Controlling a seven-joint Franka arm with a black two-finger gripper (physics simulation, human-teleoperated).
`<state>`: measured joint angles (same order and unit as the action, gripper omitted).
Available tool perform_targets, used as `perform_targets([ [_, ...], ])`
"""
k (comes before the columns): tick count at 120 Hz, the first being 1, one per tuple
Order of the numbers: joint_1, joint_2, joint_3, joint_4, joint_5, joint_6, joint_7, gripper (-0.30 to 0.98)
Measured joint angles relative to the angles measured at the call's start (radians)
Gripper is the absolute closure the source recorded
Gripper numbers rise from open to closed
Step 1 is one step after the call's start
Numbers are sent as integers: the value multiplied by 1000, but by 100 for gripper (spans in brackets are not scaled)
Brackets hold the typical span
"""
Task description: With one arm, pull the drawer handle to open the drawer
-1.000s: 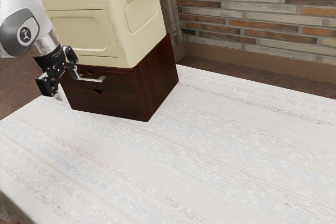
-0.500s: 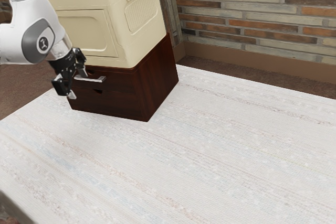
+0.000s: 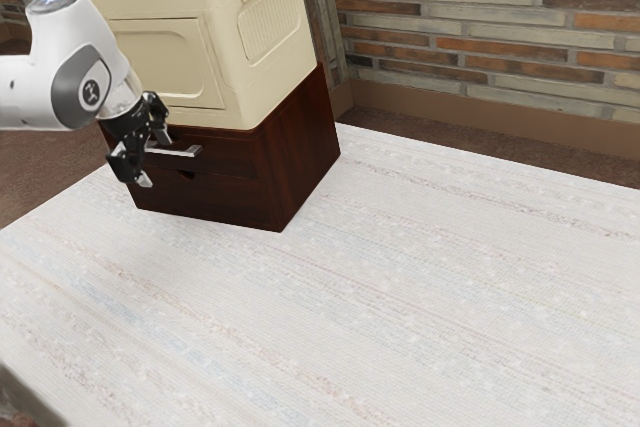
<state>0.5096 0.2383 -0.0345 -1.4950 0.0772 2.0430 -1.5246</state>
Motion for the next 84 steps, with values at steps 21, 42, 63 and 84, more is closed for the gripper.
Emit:
perform_targets([
  [21, 0, 0, 1, -4, -2, 19, -1, 11],
  [42, 0, 11, 1, 4, -2, 27, -2, 23],
  [63, 0, 27, 0, 27, 0, 32, -1, 28],
  [84, 0, 40, 1, 42, 0, 36, 4, 29],
])
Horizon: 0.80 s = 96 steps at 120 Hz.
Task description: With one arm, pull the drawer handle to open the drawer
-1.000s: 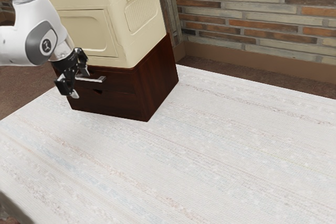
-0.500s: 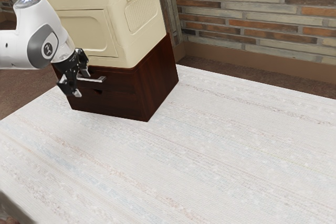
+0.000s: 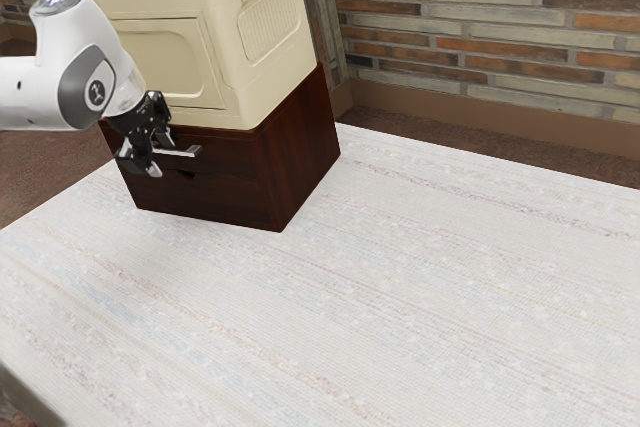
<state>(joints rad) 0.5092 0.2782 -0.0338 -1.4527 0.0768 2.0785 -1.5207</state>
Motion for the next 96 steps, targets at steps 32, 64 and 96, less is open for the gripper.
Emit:
perform_targets([
  [32, -2, -4, 6, -32, -12, 10, 6, 36],
  [64, -5, -36, 26, -66, -30, 15, 17, 51],
  [96, -7, -80, 32, -120, -33, 16, 26, 62],
])
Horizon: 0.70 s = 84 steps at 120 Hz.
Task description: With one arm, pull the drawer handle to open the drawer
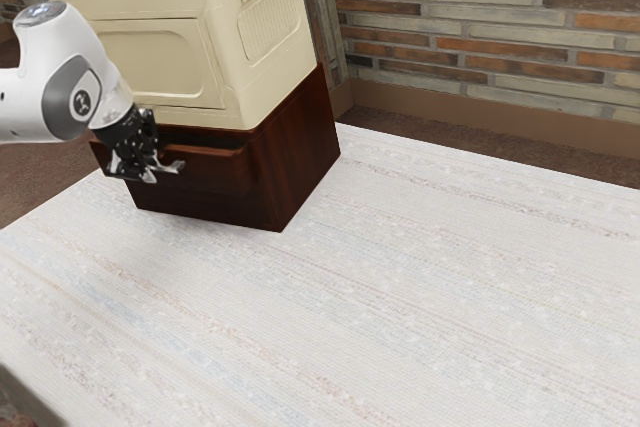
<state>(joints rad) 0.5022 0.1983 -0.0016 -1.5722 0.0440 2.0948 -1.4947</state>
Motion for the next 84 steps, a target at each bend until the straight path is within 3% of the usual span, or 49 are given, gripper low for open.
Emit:
perform_targets([
  [84, 16, -170, 10, -225, 2, 36, 11, 64],
])
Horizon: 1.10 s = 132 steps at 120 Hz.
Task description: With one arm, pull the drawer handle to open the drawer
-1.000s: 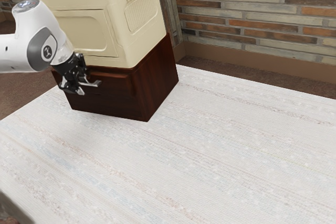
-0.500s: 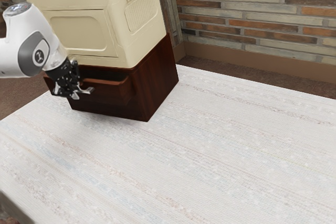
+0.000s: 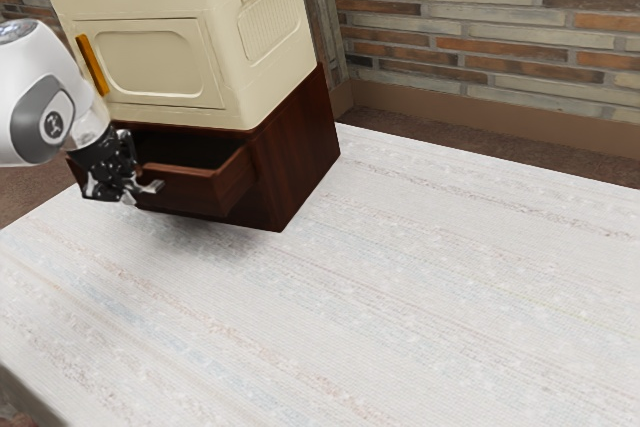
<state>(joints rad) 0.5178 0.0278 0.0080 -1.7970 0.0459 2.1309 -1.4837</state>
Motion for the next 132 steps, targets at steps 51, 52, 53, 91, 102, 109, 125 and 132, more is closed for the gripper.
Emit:
perform_targets([
  [51, 24, -114, -7, -140, -2, 27, 1, 64],
  [52, 23, -117, -6, -142, -2, 27, 1, 64],
  [53, 22, -119, -6, -144, -2, 28, 1, 64],
  [91, -15, -160, 22, -190, 0, 56, 3, 64],
  [102, -21, -168, 29, -198, 2, 60, 3, 64],
  [109, -25, -172, 36, -201, 3, 62, 4, 64],
  [125, -24, -191, 38, -223, 3, 66, 4, 64],
  [132, -21, -207, 38, -241, 3, 71, 4, 64],
])
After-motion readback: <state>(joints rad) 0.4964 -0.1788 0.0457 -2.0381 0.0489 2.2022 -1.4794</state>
